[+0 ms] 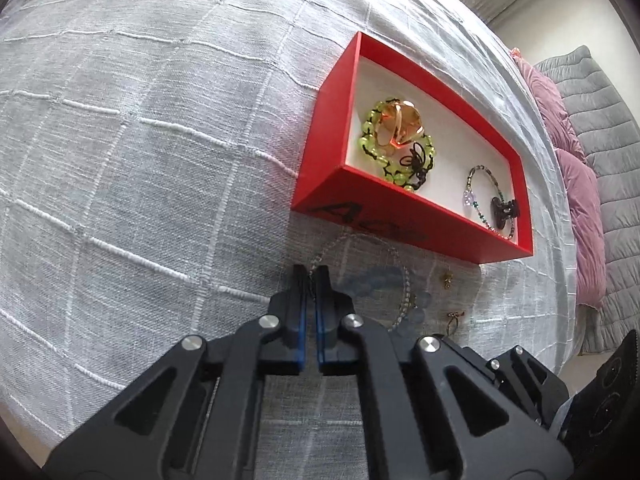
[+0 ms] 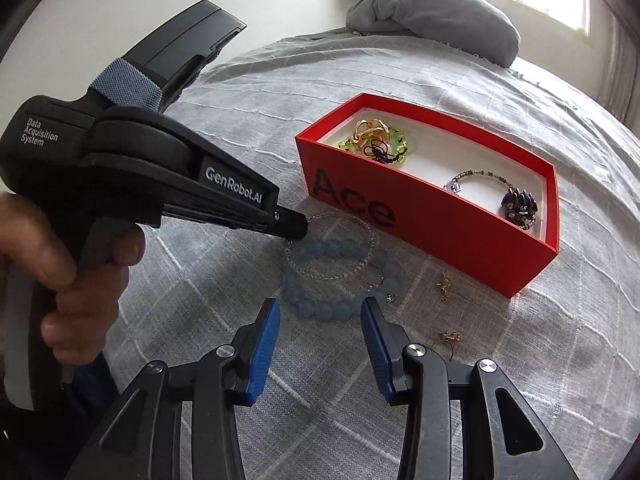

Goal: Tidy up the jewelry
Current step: 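Grasp the clear bead bracelet with the left tool while the right tool grasps the light-blue bracelet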

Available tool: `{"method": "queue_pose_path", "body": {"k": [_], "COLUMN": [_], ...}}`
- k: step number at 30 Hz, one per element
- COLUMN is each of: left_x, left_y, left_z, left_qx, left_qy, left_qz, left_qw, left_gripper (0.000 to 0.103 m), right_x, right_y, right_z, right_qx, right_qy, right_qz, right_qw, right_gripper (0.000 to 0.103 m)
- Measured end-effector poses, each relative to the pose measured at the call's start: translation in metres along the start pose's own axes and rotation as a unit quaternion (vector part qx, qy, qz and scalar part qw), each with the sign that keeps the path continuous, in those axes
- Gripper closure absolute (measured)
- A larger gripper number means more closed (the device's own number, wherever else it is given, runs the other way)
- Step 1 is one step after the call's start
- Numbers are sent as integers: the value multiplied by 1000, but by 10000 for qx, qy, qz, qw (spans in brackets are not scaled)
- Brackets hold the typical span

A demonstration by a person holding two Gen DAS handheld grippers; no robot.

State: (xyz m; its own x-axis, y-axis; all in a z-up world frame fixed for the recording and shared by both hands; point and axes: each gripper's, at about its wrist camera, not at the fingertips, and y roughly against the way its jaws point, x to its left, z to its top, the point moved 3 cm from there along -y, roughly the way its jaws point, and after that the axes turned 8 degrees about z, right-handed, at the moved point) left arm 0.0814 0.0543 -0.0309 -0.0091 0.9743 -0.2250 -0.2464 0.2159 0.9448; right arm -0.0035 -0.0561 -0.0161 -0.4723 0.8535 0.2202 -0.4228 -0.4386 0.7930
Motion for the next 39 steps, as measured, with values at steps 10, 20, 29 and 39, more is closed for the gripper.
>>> {"method": "queue_pose_path", "body": {"k": [10,20,29,39], "left_x": [15,30,23,19], "left_y": [42,55,68,68], "left_z": [4,1,-3,-3], "left_qx": [-664,-768,-927,-968], "left_qy": [47,-83,-203,-181], "left_qz": [99,-40,-93,-134], "left_qw": [9977,9970,9954,9950], "left_gripper": [99,99,99,98], "right_x": [-26,-39,-17,-14], "right_y": [-3,-33,5,18], "right_z": [6,23,36,36], "right_qx": [22,157,-633,-795], "right_qy": [-571,-451,-235,-195], "right_qz": [-170,-513,-415,-305], "right_qw": [9982,9975,9969,9962], "right_gripper": [60,78,91,91]}}
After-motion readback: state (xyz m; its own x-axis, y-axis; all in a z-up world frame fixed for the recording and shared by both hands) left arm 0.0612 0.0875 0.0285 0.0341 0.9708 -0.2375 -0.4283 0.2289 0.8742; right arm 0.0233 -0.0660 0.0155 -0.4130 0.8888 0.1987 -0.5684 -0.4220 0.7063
